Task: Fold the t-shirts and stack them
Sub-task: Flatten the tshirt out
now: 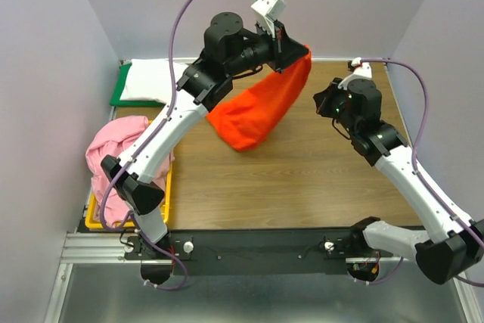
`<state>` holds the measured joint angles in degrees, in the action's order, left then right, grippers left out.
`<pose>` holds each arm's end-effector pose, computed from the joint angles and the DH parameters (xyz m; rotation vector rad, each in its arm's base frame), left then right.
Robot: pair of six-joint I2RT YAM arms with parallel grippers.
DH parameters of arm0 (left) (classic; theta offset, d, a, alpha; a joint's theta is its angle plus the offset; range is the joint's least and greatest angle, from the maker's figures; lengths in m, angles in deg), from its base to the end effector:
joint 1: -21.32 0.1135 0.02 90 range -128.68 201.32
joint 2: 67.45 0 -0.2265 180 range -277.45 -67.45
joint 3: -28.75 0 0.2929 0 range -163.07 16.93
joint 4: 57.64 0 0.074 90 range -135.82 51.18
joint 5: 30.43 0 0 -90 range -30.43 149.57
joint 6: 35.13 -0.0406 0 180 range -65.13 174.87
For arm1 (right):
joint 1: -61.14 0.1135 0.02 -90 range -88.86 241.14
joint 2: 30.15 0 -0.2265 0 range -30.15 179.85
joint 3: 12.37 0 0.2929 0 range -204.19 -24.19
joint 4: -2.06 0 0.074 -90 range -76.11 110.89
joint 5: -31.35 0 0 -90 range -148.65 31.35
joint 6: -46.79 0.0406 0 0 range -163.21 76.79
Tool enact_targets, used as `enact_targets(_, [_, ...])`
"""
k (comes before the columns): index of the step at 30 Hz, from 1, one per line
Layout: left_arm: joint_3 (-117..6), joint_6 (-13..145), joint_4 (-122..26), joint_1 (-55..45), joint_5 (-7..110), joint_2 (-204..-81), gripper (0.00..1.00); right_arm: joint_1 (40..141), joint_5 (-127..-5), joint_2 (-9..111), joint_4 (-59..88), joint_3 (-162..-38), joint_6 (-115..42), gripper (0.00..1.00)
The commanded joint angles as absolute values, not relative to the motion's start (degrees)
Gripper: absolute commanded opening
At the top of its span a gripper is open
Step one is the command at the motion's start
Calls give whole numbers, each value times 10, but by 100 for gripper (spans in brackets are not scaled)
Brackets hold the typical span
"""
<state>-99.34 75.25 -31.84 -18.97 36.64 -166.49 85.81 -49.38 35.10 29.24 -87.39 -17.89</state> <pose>0.3123 -0.2855 0.4857 0.6133 1.5127 -1.1325 0.2959 0.1287 0.3348 0.1234 1.8911 0.4481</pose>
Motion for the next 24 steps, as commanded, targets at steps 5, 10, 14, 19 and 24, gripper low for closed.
enact_targets(5, [-917,724,-341,-173,418,-1554,0,855,-398,306,344,-873,-195,4])
enact_targets(10, [-641,760,-391,-89,443,-1420,0,856,-390,308,351,-839,-190,5])
enact_targets(14, [-493,759,-384,-47,506,-1390,0,855,-394,322,353,-802,-177,9])
enact_targets(19, [-400,766,-362,2,612,-1421,0,855,-416,345,358,-764,-155,15])
enact_targets(24, [-384,764,-369,23,665,-1439,0,856,-438,371,385,-726,-135,34])
